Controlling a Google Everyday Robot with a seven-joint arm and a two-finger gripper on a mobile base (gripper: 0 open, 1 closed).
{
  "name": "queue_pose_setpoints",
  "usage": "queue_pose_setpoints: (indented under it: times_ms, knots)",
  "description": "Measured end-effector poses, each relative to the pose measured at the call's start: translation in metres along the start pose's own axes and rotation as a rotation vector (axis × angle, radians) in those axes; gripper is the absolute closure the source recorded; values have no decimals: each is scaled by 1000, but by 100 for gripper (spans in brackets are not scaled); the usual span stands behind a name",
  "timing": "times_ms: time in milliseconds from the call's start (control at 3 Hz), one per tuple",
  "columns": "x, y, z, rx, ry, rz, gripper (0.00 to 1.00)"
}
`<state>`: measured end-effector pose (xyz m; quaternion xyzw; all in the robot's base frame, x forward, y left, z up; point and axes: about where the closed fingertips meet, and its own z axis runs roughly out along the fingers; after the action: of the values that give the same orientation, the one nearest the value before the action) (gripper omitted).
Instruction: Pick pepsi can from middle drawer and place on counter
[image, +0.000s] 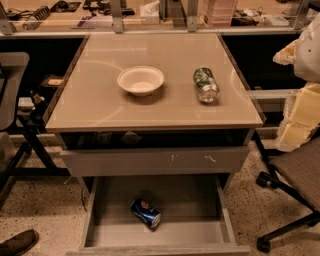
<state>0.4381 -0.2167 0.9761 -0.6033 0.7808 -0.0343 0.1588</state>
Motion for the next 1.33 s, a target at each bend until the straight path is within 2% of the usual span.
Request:
queue_pose_setpoints:
  times_ms: [333,667,1333]
  knots:
    - [0,0,0,0,0,0,0]
    - [0,18,18,-33,6,35,0]
    - [-15,78,83,-124,-5,123,0]
